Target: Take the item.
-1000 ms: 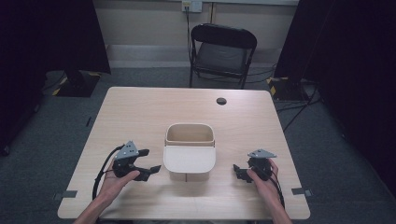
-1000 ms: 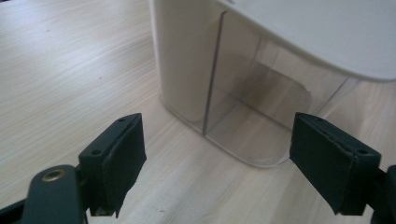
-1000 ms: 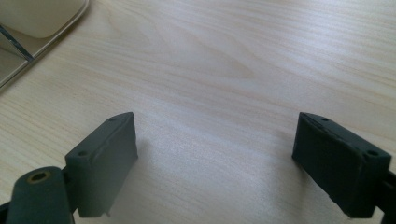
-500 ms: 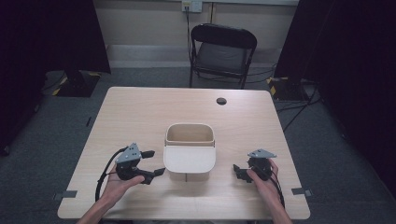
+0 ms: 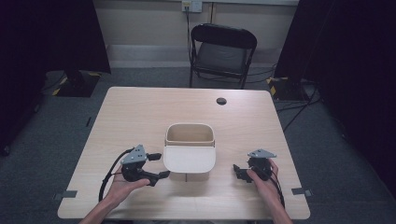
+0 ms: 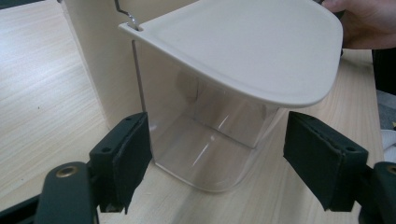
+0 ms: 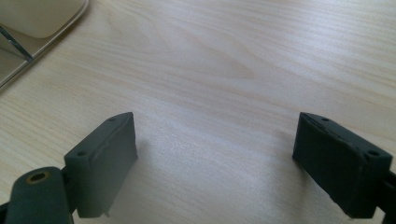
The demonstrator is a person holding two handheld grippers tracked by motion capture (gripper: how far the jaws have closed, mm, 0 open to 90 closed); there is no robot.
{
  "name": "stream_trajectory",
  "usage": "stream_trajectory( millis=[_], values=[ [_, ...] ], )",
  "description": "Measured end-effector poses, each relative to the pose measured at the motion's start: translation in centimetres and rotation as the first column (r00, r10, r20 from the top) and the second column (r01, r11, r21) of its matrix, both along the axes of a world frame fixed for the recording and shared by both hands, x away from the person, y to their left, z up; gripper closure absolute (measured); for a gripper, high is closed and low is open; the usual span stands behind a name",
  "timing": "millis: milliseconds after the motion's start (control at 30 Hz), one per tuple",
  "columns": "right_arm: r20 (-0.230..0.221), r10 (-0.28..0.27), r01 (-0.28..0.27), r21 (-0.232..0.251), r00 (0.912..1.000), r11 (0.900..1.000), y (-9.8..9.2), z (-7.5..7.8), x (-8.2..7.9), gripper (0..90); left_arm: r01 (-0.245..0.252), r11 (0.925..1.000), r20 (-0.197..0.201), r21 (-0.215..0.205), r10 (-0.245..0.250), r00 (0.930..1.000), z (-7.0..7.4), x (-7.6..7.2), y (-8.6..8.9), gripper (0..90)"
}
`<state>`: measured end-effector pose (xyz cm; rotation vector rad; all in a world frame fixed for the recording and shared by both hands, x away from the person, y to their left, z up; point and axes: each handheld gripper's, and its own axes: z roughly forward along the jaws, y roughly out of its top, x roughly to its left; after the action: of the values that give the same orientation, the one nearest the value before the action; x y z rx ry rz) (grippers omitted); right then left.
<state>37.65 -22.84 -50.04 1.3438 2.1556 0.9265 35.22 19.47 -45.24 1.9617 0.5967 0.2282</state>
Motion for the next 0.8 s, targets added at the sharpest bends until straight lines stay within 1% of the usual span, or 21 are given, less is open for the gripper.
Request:
stream_trajectory(
  millis=[100, 167, 233, 367, 400, 467, 500, 533, 600, 633, 667, 800],
  values=[
    [0.0, 0.0, 0.0, -0.001, 1.0, 1.0, 0.0, 0.0, 0.0, 12.7, 0.011, 0.9999, 0.002, -0.007, -0.011, 0.9999, -0.1, 0.1, -0.3, 22.7],
    [0.001, 0.001, -0.001, -0.001, 1.0, 1.0, 0.0, 0.0, 0.0, 12.7, 0.014, 0.9999, 0.001, -0.002, -0.014, 0.9999, -0.1, 0.1, -0.4, 22.7],
    [0.001, 0.0, 0.0, -0.001, 1.0, 1.0, 0.0, 0.0, 0.0, 12.6, 0.021, 0.9997, -0.002, -0.01, -0.021, 0.9998, -0.1, 0.1, -0.5, 22.7],
    [0.001, 0.001, -0.001, -0.002, 1.0, 1.0, 0.0, 0.0, 0.1, 12.4, 0.019, 0.9994, -0.005, -0.028, -0.019, 0.9998, -0.1, 0.2, -0.7, 22.5],
    [0.001, 0.001, -0.001, -0.002, 1.0, 1.0, 0.0, 0.0, 0.1, 12.4, 0.024, 0.9994, -0.005, -0.025, -0.025, 0.9997, -0.1, 0.2, -0.7, 22.5],
    [0.001, 0.0, 0.0, -0.001, 1.0, 1.0, 0.0, 0.0, 0.1, 12.4, 0.021, 0.9994, -0.001, -0.026, -0.021, 0.9998, -0.1, 0.2, -0.8, 21.9],
    [0.001, 0.0, 0.0, -0.001, 1.0, 1.0, 0.0, 0.0, 0.1, 12.4, 0.02, 0.9996, -0.001, -0.021, -0.02, 0.9998, -0.1, 0.2, -0.8, 21.9],
    [0.001, 0.0, 0.0, -0.001, 1.0, 1.0, 0.0, 0.0, 0.1, 12.4, 0.02, 0.9994, 0.003, -0.03, -0.02, 0.9998, -0.1, 0.3, -0.8, 21.2],
    [0.001, 0.0, 0.0, -0.001, 1.0, 1.0, 0.0, 0.0, 0.1, 12.4, 0.002, 0.9995, -0.008, -0.032, -0.002, 1.0, 0.0, 0.4, -1.1, 17.5],
    [0.0, -0.001, 0.001, 0.0, 1.0, 1.0, 0.0, 0.0, 0.1, 12.3, 0.009, 0.9996, -0.006, -0.026, -0.01, 0.9999, -0.1, 0.4, -1.2, 15.5],
    [0.0, -0.002, 0.002, 0.0, 1.0, 1.0, 0.0, 0.0, 0.1, 12.2, 0.005, 0.9998, -0.003, -0.018, -0.005, 1.0, -0.1, 0.4, -1.3, 15.1],
    [0.001, -0.001, 0.001, -0.001, 1.0, 1.0, 0.0, 0.0, 0.1, 12.2, 0.01, 0.9996, -0.004, -0.025, -0.01, 0.9999, 0.1, 0.4, -1.2, 15.4]
  ],
)
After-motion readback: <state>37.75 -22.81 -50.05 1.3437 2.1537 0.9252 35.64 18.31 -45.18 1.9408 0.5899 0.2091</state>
